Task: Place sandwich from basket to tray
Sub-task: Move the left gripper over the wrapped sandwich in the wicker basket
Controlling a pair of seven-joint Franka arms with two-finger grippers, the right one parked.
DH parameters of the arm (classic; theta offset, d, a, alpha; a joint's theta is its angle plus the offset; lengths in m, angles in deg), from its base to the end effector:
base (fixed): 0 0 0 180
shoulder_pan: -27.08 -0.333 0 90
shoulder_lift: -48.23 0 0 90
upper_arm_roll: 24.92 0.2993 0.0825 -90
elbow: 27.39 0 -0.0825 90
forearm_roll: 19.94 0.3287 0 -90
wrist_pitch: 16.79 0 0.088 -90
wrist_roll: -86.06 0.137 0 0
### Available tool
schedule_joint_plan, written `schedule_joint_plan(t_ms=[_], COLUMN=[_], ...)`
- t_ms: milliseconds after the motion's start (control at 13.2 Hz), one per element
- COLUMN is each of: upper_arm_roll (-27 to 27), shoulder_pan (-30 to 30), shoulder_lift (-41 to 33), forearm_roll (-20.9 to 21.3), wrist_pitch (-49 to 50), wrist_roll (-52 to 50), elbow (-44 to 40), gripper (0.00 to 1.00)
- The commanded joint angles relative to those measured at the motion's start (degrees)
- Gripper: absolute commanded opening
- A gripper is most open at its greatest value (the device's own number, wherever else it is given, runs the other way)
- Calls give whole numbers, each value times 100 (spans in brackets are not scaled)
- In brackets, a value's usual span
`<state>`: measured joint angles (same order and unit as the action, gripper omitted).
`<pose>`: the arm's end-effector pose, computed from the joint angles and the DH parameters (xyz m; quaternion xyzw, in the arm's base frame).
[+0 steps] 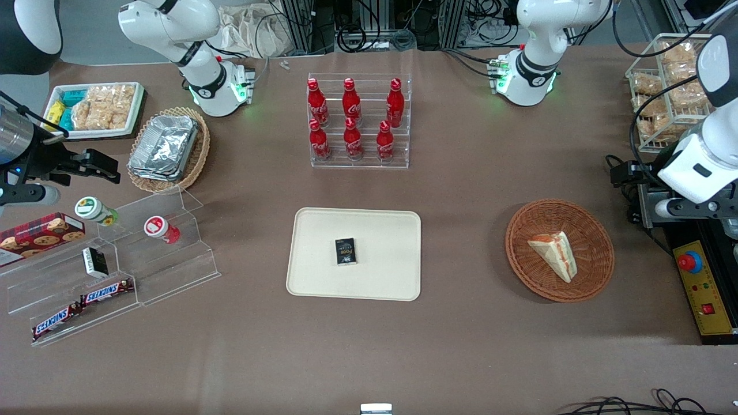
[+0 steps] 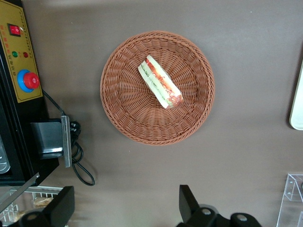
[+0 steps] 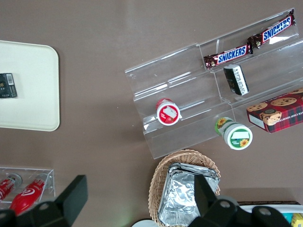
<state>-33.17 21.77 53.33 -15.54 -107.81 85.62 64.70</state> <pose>0.5178 -0.0135 0.5196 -0.9978 0.0246 0.0523 0.0335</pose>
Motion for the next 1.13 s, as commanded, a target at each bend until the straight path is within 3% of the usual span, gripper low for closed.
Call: schedule_joint_plan(t_ms=[0,227,529,1059], upper_arm_roll=[25,25,8,-10], shoulder_pan=[-31,-14,47,215], shoulder_lift=[140,474,685,1529], forearm_roll=[9,-26,-325,-325], wrist_pitch=[112,-273,-1573,-2461], wrist_roll=[-27,-105,-543,-2212], elbow=[-42,141,1107,1135], gripper=[98,98,98,98])
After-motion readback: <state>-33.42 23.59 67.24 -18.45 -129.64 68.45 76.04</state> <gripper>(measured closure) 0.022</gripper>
